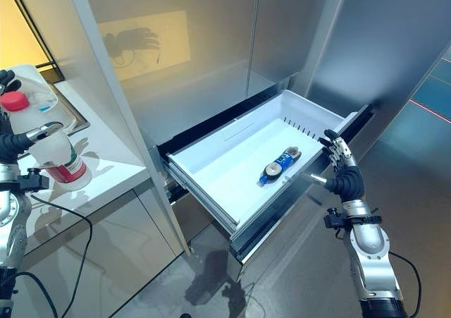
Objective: Take the drinks into the refrigerator
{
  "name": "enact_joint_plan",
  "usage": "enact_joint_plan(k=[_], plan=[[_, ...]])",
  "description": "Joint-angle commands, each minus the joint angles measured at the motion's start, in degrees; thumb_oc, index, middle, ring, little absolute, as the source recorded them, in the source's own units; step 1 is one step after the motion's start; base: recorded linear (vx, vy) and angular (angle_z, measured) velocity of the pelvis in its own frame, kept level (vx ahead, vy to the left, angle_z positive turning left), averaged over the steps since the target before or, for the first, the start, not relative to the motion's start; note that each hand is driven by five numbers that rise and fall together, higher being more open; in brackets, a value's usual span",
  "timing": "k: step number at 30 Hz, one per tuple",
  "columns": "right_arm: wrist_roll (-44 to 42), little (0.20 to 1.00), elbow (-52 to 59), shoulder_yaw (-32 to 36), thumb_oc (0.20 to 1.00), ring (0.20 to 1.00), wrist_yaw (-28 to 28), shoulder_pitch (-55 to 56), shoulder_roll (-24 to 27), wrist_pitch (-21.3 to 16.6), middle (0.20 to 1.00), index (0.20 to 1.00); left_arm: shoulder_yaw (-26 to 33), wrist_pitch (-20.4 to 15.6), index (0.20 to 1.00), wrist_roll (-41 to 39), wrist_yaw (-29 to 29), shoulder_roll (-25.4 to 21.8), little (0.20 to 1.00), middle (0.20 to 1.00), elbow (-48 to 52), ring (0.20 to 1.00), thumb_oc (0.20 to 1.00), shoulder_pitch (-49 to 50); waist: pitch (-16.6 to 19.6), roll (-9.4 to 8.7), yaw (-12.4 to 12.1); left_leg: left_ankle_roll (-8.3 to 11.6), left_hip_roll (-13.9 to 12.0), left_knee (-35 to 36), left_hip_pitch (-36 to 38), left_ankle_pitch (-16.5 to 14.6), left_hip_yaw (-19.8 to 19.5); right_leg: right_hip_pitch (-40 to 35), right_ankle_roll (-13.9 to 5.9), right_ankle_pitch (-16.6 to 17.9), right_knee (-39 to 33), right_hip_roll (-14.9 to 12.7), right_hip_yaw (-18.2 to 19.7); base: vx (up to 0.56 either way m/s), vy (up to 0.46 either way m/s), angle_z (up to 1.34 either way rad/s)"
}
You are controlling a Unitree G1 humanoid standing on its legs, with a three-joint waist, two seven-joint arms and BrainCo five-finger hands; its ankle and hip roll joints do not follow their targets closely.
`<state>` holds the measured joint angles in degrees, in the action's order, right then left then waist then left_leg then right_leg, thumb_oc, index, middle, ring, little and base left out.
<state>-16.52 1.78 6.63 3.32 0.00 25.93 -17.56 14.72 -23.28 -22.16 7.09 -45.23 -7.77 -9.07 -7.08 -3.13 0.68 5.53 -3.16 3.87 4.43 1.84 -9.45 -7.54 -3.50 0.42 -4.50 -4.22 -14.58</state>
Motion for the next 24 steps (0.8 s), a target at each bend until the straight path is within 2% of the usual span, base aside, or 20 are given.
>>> enact_joint_plan(k=[1,24], plan=[[-2.3,1.0,2.3,1.2,1.0,1.0,0.4,-3.9,3.7,-2.0,1.0,1.0,0.4,-1.5,1.0,-2.5,-0.4,-1.1,1.0,1.0,-2.6,1.0,1.0,-3.8,0.3,0.26,0.4,-5.34,3.5,-0.7,0.7,-4.3,-1.9,1.1,1.35,-7.1,7.6,1.6,-2.6,0.01,0.013,-0.07],[-2.6,1.0,4.2,2.3,1.0,1.0,1.1,-3.1,2.9,-2.0,1.0,1.0,0.5,0.2,1.0,-3.2,-2.6,1.4,1.0,1.0,-6.7,1.0,1.0,-0.5,0.1,-0.62,0.6,-5.52,3.2,0.0,1.3,-4.4,-0.8,1.0,1.27,-6.4,6.5,2.0,-0.8,0.0,0.003,-0.03]])
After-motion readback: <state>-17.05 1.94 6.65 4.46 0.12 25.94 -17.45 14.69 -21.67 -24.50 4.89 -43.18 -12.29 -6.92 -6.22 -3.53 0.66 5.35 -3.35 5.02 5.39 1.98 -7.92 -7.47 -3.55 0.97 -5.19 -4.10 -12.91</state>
